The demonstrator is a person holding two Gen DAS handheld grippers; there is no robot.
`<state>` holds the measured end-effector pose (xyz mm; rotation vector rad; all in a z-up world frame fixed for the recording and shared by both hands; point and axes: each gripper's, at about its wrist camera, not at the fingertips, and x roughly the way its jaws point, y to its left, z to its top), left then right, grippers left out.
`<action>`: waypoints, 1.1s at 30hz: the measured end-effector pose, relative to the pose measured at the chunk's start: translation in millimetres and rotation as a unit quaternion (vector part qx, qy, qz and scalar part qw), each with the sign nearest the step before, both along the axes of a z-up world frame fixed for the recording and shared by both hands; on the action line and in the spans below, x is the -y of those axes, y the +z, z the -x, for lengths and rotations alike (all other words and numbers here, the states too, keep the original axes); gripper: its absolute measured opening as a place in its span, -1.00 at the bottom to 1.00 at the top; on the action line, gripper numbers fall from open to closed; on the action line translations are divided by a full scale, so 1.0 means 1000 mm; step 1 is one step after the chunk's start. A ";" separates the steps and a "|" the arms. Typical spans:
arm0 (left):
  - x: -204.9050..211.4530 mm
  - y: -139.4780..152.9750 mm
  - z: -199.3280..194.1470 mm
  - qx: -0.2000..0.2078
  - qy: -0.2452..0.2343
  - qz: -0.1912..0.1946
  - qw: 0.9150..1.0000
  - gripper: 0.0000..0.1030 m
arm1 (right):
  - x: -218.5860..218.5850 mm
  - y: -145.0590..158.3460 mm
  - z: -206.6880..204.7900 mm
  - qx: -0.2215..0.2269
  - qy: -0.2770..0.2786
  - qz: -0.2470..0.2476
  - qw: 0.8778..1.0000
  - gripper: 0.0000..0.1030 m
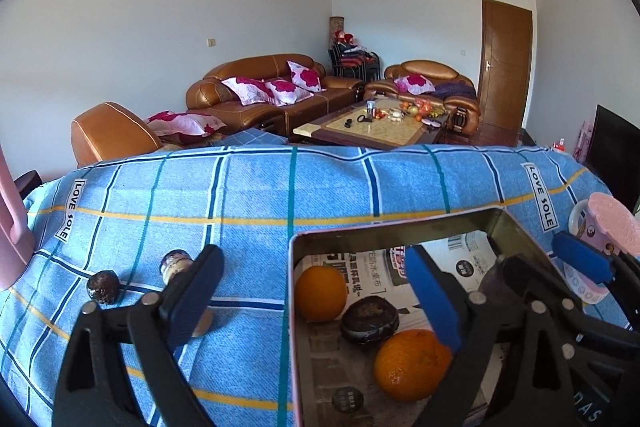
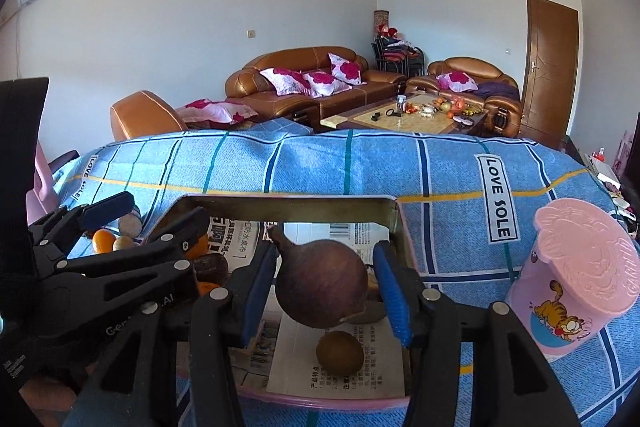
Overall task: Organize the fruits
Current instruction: 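Withdraw both open tools from the tin box toward the remaining fruit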
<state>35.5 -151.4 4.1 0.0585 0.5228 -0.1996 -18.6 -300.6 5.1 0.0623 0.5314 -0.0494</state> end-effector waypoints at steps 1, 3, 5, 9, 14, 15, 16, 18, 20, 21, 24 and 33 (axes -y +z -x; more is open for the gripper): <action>-0.004 0.000 0.001 0.005 0.001 0.008 1.000 1.00 | 0.002 0.002 0.002 0.011 -0.004 -0.001 1.000 0.21; -0.007 0.002 0.004 0.009 -0.008 0.024 1.000 1.00 | 0.002 0.006 0.010 0.036 -0.016 -0.001 0.999 0.44; -0.009 0.003 0.008 0.019 -0.008 0.021 1.000 1.00 | 0.002 0.011 0.017 0.062 -0.030 0.004 0.998 0.52; -0.012 0.010 0.019 0.054 0.015 0.000 0.998 1.00 | 0.002 0.021 0.030 0.108 -0.058 0.023 0.992 0.55; -0.020 0.013 0.027 0.080 0.041 -0.014 0.996 1.00 | 0.002 0.025 0.038 0.133 -0.084 0.036 0.987 0.57; -0.021 0.013 0.027 0.085 0.046 -0.017 0.995 1.00 | 0.003 0.026 0.041 0.142 -0.089 0.035 0.985 0.57; -0.022 0.013 0.028 0.088 0.049 -0.019 0.995 1.00 | 0.004 0.027 0.043 0.153 -0.095 0.033 0.983 0.57; -0.024 0.013 0.027 0.086 0.051 -0.016 0.995 1.00 | 0.004 0.027 0.047 0.165 -0.104 0.028 0.980 0.59; -0.027 0.012 0.028 0.084 0.053 -0.013 0.995 1.00 | 0.004 0.027 0.045 0.160 -0.109 0.028 0.981 0.59; -0.028 0.013 0.028 0.085 0.053 -0.011 0.995 1.00 | 0.004 0.027 0.044 0.155 -0.110 0.026 0.981 0.59; -0.027 0.012 0.030 0.084 0.051 -0.014 0.995 1.00 | 0.005 0.024 0.046 0.145 -0.114 0.019 0.983 0.59; -0.028 0.010 0.034 0.070 0.043 -0.018 0.996 1.00 | -0.001 0.021 0.052 0.125 -0.133 0.033 0.983 0.59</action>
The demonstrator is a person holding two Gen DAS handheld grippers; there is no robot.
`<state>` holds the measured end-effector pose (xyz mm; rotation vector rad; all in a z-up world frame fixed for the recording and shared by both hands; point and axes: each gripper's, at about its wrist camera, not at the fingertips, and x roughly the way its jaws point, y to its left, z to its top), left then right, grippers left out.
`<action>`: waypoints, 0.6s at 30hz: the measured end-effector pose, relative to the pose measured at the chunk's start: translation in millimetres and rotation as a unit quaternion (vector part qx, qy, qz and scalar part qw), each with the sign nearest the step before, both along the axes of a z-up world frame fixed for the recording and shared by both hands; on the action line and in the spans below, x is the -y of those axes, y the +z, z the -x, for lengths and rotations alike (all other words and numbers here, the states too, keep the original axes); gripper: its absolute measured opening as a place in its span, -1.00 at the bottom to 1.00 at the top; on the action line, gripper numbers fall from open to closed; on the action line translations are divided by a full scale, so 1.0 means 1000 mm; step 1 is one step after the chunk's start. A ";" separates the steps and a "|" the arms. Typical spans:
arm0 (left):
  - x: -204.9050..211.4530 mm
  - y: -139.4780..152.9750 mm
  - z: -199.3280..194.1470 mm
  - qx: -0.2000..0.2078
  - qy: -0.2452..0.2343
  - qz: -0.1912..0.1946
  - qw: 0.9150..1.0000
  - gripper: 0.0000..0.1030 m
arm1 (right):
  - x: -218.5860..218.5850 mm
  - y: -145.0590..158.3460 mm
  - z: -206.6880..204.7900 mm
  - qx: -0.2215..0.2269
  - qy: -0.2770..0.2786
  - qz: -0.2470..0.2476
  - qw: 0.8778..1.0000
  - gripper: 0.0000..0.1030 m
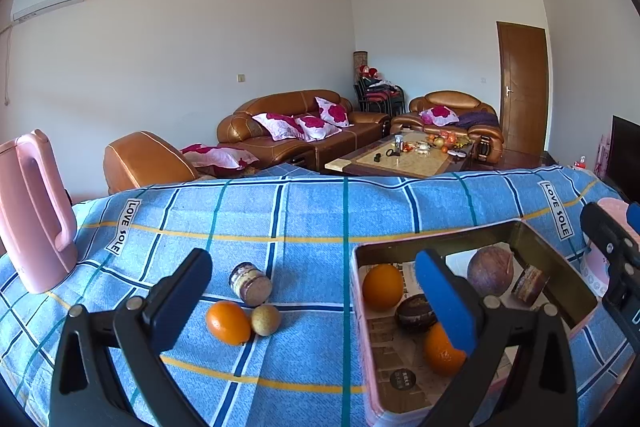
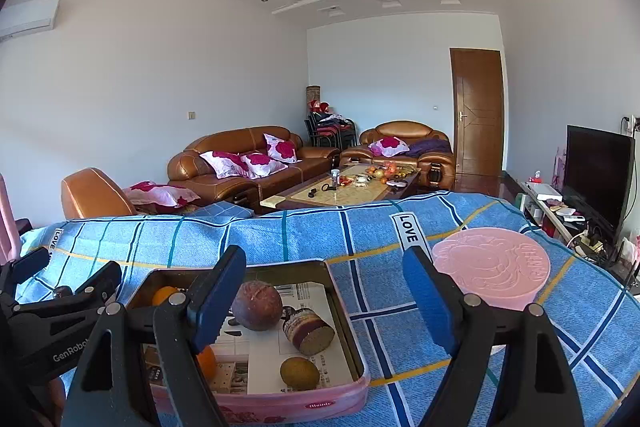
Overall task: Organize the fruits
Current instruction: 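Withdraw both open tools from the tin box toward the remaining fruit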
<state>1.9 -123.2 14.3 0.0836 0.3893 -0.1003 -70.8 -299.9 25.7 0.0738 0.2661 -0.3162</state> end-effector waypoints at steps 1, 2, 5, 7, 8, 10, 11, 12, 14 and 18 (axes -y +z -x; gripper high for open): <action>-0.001 0.000 0.000 -0.002 -0.001 0.002 1.000 1.00 | -0.001 0.000 0.002 0.000 -0.004 0.002 1.000 0.59; -0.001 -0.001 0.001 -0.003 -0.001 0.003 1.000 1.00 | -0.002 0.000 0.003 0.000 -0.009 0.004 1.000 0.59; -0.005 -0.001 0.003 -0.005 0.002 0.005 1.000 1.00 | -0.005 0.000 0.005 0.001 -0.020 0.004 1.000 0.59; -0.008 -0.001 0.004 -0.004 0.003 0.008 1.000 1.00 | -0.005 -0.001 0.006 -0.002 -0.025 0.002 1.000 0.59; -0.009 -0.001 0.005 -0.002 0.003 0.009 1.000 1.00 | -0.005 0.000 0.006 -0.002 -0.029 0.002 1.000 0.59; -0.011 -0.001 0.007 -0.001 0.002 0.010 1.000 1.00 | -0.007 0.000 0.009 -0.001 -0.035 0.003 0.999 0.59; -0.012 -0.001 0.008 -0.001 0.001 0.010 1.000 1.00 | -0.008 0.000 0.010 -0.002 -0.036 0.001 0.999 0.59; -0.012 -0.001 0.008 -0.001 0.001 0.009 1.000 1.00 | -0.009 0.000 0.011 -0.004 -0.036 -0.003 0.999 0.59; -0.014 0.000 0.009 -0.003 0.000 0.006 1.000 1.00 | -0.013 0.000 0.014 -0.006 -0.036 -0.005 0.999 0.59; -0.018 0.000 0.013 0.001 -0.001 0.003 1.000 1.00 | -0.021 0.001 0.014 -0.011 -0.034 -0.004 0.999 0.59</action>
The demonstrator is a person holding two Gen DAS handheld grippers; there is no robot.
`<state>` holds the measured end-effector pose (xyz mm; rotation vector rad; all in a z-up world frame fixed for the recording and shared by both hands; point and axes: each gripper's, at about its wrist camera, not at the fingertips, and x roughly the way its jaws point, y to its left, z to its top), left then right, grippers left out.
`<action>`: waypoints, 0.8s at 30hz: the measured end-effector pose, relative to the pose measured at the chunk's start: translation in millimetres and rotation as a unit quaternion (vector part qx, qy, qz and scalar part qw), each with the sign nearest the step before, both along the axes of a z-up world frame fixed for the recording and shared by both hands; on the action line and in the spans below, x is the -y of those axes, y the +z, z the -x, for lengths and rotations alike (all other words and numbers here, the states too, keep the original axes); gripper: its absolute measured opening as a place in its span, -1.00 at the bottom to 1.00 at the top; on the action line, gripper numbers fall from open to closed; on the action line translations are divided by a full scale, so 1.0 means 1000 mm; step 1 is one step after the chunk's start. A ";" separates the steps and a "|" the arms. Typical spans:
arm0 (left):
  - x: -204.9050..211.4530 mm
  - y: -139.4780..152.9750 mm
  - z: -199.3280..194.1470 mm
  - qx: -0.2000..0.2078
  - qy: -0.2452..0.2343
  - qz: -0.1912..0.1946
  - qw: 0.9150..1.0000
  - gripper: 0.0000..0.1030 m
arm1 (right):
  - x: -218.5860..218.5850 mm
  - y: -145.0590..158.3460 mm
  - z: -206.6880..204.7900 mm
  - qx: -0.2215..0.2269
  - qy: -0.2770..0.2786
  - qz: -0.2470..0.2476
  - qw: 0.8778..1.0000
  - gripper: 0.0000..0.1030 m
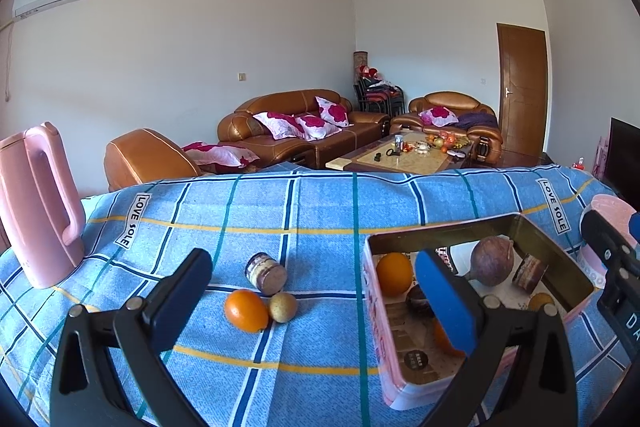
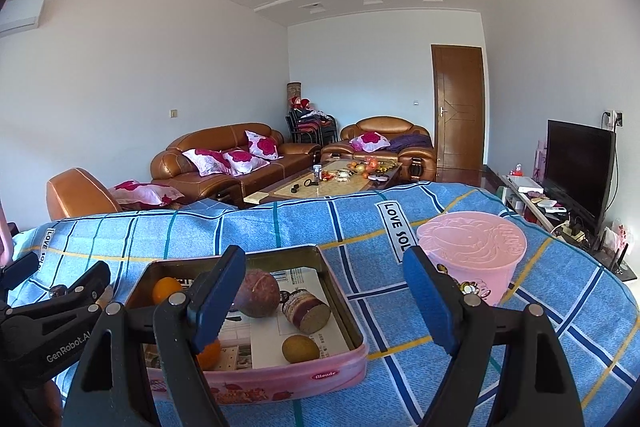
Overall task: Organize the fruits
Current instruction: 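Withdraw both open tools from the tin box toward the remaining fruit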
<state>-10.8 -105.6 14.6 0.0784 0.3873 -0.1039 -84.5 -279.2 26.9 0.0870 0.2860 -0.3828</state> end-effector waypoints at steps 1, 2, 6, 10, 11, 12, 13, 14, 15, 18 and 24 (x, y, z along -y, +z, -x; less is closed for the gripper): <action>-0.001 0.000 0.000 0.000 0.000 -0.001 1.000 1.00 | -0.002 0.000 0.000 -0.001 -0.001 0.001 1.000 0.59; -0.003 0.000 0.001 0.000 0.000 -0.002 1.000 1.00 | -0.004 0.000 0.000 -0.002 -0.002 0.003 1.000 0.59; -0.010 0.000 -0.001 -0.005 0.001 -0.005 1.000 1.00 | -0.010 -0.001 -0.002 -0.004 0.003 -0.002 1.000 0.59; -0.020 -0.001 -0.003 -0.010 0.005 -0.006 1.000 1.00 | -0.022 -0.002 -0.003 -0.005 0.012 -0.011 1.000 0.59; -0.022 -0.001 -0.004 -0.011 0.006 -0.008 1.000 1.00 | -0.025 -0.002 -0.004 -0.007 0.015 -0.012 1.000 0.59; -0.025 -0.001 -0.004 -0.011 0.007 -0.009 1.000 1.00 | -0.029 -0.002 -0.006 -0.008 0.018 -0.011 1.000 0.59; -0.027 -0.002 -0.005 -0.011 0.008 -0.010 1.000 1.00 | -0.033 -0.002 -0.007 -0.009 0.020 -0.011 1.000 0.59; -0.030 -0.002 -0.006 -0.012 0.009 -0.011 1.000 1.00 | -0.038 -0.002 -0.008 -0.009 0.024 -0.011 1.000 0.59; -0.033 -0.002 -0.007 -0.013 0.011 -0.012 1.000 1.00 | -0.042 -0.002 -0.009 -0.009 0.027 -0.012 1.000 0.59; -0.043 -0.003 -0.010 -0.019 0.019 -0.010 1.000 1.00 | -0.053 -0.002 -0.012 -0.011 0.035 -0.012 0.999 0.60; -0.062 -0.004 -0.017 -0.024 0.034 -0.012 0.999 1.00 | -0.073 -0.003 -0.019 -0.016 0.047 -0.010 0.999 0.59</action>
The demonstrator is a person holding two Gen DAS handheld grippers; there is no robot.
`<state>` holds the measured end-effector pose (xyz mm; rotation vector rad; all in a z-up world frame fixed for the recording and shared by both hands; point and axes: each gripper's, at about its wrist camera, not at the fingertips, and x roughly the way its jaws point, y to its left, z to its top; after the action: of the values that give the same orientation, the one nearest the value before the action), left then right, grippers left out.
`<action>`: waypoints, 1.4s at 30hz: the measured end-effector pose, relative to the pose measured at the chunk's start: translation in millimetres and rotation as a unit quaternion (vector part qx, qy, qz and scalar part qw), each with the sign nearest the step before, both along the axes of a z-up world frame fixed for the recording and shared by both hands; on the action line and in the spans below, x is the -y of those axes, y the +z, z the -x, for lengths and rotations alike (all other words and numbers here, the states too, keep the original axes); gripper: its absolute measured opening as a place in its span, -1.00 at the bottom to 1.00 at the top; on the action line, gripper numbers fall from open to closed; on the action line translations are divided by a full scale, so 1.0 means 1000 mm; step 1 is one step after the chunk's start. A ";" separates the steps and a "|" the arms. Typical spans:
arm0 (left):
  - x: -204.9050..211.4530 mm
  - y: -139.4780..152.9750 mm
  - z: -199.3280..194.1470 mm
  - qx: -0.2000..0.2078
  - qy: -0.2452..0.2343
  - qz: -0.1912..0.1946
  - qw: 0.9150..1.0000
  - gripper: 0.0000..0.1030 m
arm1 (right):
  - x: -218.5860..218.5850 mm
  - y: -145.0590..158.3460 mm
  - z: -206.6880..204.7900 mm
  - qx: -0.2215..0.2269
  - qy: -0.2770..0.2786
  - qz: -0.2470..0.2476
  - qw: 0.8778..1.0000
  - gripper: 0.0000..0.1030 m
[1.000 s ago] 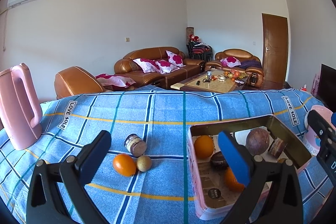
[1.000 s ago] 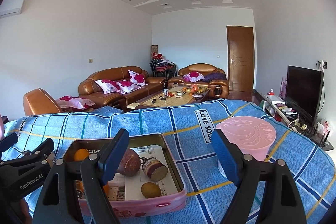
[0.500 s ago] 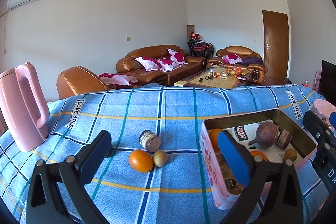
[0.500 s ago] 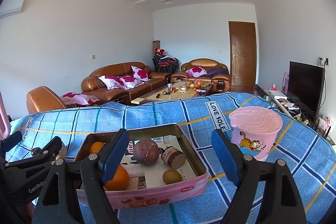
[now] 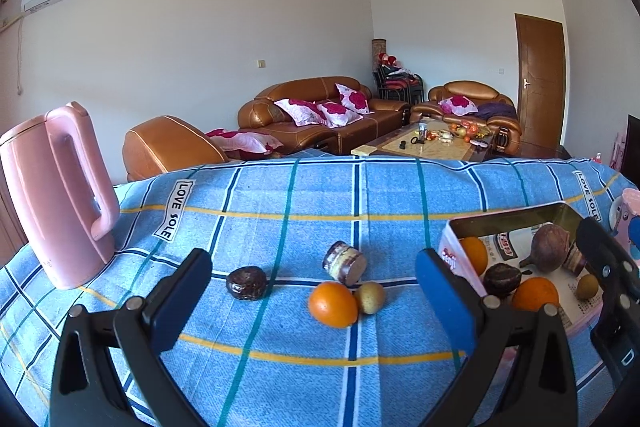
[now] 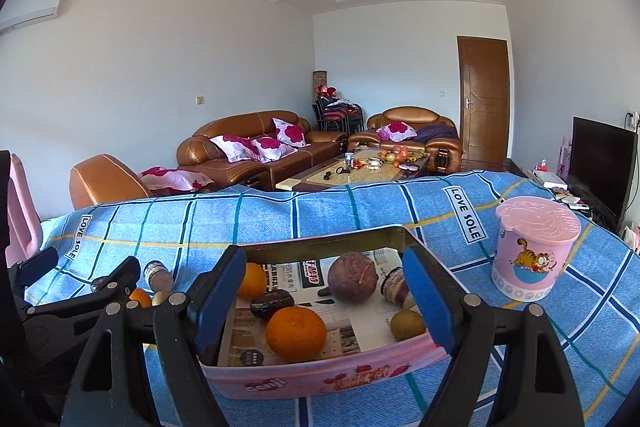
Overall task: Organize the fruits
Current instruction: 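Withdraw both open tools from the tin box toward the remaining fruit, then grasp another orange with the left tool while the right tool grasps a small brown round fruit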
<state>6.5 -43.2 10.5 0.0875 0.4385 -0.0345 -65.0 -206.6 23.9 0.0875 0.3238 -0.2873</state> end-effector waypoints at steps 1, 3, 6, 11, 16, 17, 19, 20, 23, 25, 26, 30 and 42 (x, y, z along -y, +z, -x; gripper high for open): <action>-0.003 0.000 -0.002 -0.001 0.002 -0.002 1.000 1.00 | -0.003 0.000 -0.001 -0.001 0.002 -0.001 1.000 0.59; -0.010 0.000 -0.004 -0.004 0.007 -0.004 1.000 1.00 | -0.008 0.000 -0.004 -0.003 0.006 -0.004 1.000 0.60; -0.025 -0.001 -0.011 -0.008 0.020 -0.006 1.000 1.00 | -0.017 -0.001 -0.010 -0.009 0.015 -0.007 1.000 0.59; -0.061 -0.004 -0.027 -0.024 0.063 -0.006 0.998 1.00 | -0.034 -0.002 -0.020 -0.019 0.028 -0.001 0.999 0.59; -0.101 -0.010 -0.045 -0.049 0.123 -0.008 0.991 1.00 | -0.055 -0.006 -0.037 -0.047 0.053 0.007 0.997 0.58; -0.107 -0.011 -0.048 -0.054 0.132 -0.009 0.990 1.00 | -0.059 -0.008 -0.040 -0.057 0.061 0.009 0.996 0.50; -0.119 -0.014 -0.052 -0.065 0.148 -0.007 0.987 1.00 | -0.070 -0.013 -0.053 -0.086 0.083 0.010 0.993 0.17; -0.124 -0.015 -0.052 -0.070 0.154 -0.004 0.986 1.00 | -0.075 -0.016 -0.060 -0.103 0.094 0.007 0.990 -0.09; -0.131 -0.018 -0.053 -0.084 0.163 0.004 0.983 1.00 | -0.089 -0.026 -0.077 -0.145 0.128 -0.002 0.981 -0.30; -0.131 -0.020 -0.053 -0.089 0.162 0.003 0.983 1.00 | -0.097 -0.030 -0.085 -0.160 0.141 0.003 0.977 -0.31; -0.129 -0.020 -0.052 -0.090 0.159 0.001 0.983 1.00 | -0.101 -0.033 -0.089 -0.168 0.145 0.008 0.975 -0.31; -0.126 -0.020 -0.049 -0.088 0.156 -0.004 0.984 1.00 | -0.109 -0.043 -0.106 -0.206 0.156 0.015 0.966 -0.31; -0.144 -0.015 -0.056 -0.105 0.164 0.035 0.980 1.00 | -0.107 -0.062 -0.143 -0.258 0.209 -0.086 0.939 -0.30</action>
<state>62.1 100.7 -4.8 -0.0592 0.6576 0.2679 78.5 -99.6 -38.3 0.1127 0.8765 0.1515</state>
